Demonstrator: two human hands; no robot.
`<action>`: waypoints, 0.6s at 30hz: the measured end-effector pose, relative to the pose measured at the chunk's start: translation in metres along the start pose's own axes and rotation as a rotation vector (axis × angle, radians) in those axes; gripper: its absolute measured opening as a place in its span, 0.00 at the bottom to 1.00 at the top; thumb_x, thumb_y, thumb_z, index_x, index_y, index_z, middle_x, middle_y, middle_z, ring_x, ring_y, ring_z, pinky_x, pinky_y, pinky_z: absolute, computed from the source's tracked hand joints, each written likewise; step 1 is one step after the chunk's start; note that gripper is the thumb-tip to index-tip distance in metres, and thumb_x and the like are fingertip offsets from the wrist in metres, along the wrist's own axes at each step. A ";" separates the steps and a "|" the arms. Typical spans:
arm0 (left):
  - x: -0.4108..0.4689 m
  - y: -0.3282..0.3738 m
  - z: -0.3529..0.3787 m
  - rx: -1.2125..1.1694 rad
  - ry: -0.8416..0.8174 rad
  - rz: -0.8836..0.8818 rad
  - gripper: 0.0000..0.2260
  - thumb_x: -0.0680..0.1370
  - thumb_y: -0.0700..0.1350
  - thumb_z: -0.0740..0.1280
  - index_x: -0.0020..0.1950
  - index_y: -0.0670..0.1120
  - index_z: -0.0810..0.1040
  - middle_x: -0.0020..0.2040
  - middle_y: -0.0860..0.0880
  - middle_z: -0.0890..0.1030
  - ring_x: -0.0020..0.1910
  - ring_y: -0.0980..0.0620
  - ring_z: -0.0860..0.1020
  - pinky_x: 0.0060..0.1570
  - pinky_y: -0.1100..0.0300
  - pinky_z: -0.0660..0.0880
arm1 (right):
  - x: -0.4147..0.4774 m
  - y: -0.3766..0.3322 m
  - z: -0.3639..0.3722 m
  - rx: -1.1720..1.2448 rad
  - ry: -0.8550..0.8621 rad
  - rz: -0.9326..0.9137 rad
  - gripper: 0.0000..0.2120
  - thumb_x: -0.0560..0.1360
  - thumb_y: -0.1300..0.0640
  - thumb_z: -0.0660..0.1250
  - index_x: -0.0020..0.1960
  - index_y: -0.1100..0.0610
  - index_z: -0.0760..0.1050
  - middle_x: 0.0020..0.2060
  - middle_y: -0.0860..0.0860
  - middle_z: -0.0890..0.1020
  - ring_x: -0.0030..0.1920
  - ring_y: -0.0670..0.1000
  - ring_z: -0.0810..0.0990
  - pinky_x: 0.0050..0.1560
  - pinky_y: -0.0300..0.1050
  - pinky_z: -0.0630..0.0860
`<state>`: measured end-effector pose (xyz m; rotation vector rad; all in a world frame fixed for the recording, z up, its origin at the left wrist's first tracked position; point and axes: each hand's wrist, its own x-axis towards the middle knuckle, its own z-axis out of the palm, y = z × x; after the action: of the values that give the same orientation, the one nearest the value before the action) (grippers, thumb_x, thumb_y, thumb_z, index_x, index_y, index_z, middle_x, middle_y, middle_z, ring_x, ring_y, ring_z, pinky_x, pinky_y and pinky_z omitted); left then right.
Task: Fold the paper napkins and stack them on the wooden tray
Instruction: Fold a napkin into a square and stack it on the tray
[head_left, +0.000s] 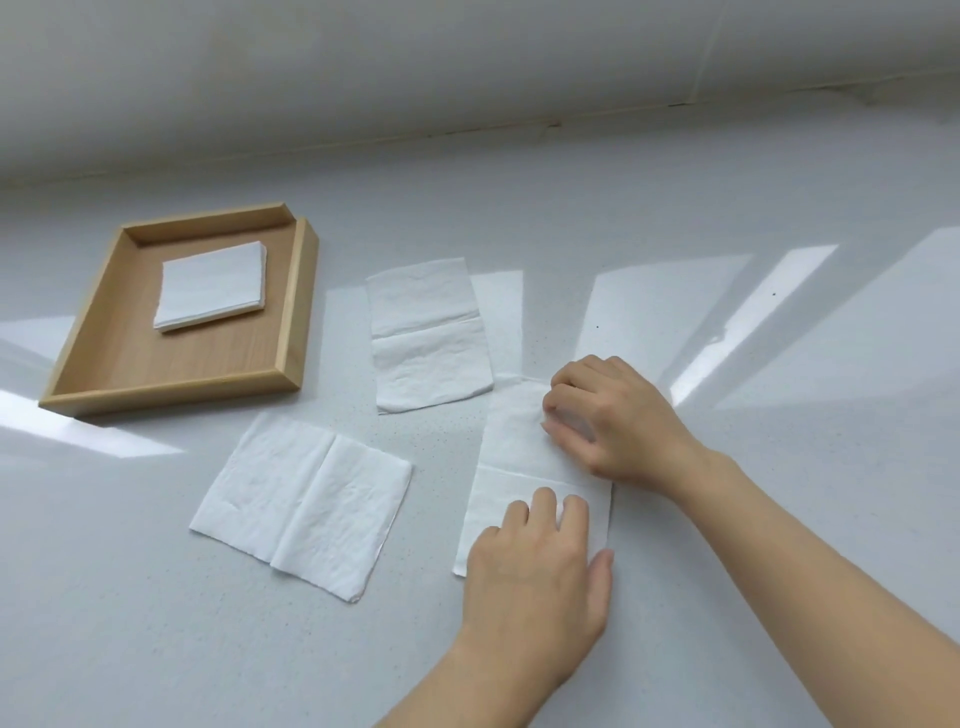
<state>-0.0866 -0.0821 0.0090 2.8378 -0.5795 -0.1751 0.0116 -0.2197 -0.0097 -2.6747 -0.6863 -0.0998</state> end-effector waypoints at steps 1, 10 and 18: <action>0.003 -0.002 -0.003 -0.033 -0.015 -0.039 0.12 0.69 0.57 0.57 0.36 0.49 0.72 0.29 0.53 0.73 0.27 0.51 0.74 0.21 0.62 0.61 | 0.001 0.001 -0.001 0.011 0.002 0.011 0.12 0.70 0.52 0.60 0.40 0.58 0.77 0.38 0.53 0.80 0.38 0.56 0.77 0.39 0.48 0.71; 0.092 -0.068 -0.044 -0.313 0.138 -0.180 0.04 0.76 0.45 0.64 0.47 0.46 0.76 0.42 0.51 0.75 0.47 0.47 0.74 0.42 0.55 0.69 | 0.005 0.015 -0.014 0.148 -0.047 0.488 0.15 0.69 0.55 0.70 0.53 0.59 0.74 0.50 0.53 0.72 0.55 0.55 0.70 0.55 0.46 0.63; 0.138 -0.093 -0.039 -0.113 -0.210 -0.023 0.18 0.69 0.53 0.73 0.54 0.49 0.74 0.55 0.49 0.66 0.59 0.48 0.62 0.56 0.60 0.53 | 0.015 0.021 -0.030 0.354 -0.295 0.688 0.13 0.66 0.58 0.74 0.29 0.55 0.72 0.39 0.53 0.76 0.46 0.55 0.76 0.45 0.47 0.71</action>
<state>0.0804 -0.0458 0.0134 2.7352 -0.5587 -0.4985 0.0356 -0.2412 0.0135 -2.4388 0.1623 0.5501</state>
